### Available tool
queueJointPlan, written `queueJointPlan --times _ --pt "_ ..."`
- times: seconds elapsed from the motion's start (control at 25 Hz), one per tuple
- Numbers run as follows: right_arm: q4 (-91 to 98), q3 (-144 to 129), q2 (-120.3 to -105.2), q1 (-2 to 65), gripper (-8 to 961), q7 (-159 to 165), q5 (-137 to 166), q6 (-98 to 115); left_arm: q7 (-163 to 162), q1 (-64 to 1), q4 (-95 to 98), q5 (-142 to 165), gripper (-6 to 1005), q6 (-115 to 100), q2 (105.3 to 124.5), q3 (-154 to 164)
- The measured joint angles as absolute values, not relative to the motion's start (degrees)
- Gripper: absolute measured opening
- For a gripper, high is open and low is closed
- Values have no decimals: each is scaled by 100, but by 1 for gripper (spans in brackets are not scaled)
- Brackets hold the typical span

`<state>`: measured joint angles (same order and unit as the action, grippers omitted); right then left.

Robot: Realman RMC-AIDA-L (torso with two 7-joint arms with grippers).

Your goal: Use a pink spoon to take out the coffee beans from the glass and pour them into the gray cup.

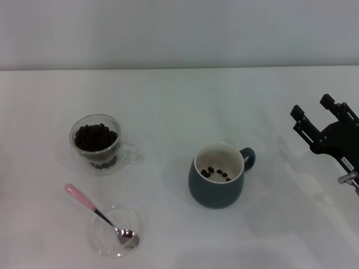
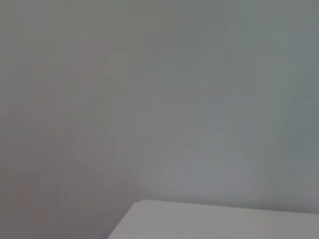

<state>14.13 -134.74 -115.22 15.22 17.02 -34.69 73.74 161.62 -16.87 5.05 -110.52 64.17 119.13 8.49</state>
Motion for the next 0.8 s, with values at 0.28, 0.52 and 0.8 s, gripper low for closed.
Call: queueJointPlan --times 0.28,0.52,0.8 --pt "1456 -13454 -11522 1488 754 1699 -3478 7401 16171 -1706 420 -11035 806 6590 11918 868" --pt "1434 -13480 -11522 1475 753 1683 -3527 7467 16173 -1732 286 -11031 803 6818 11918 873" --pt "1399 -13439 -11522 1494 753 1678 -3566 7316 16173 -1783 168 -11032 801 6861 11917 870"
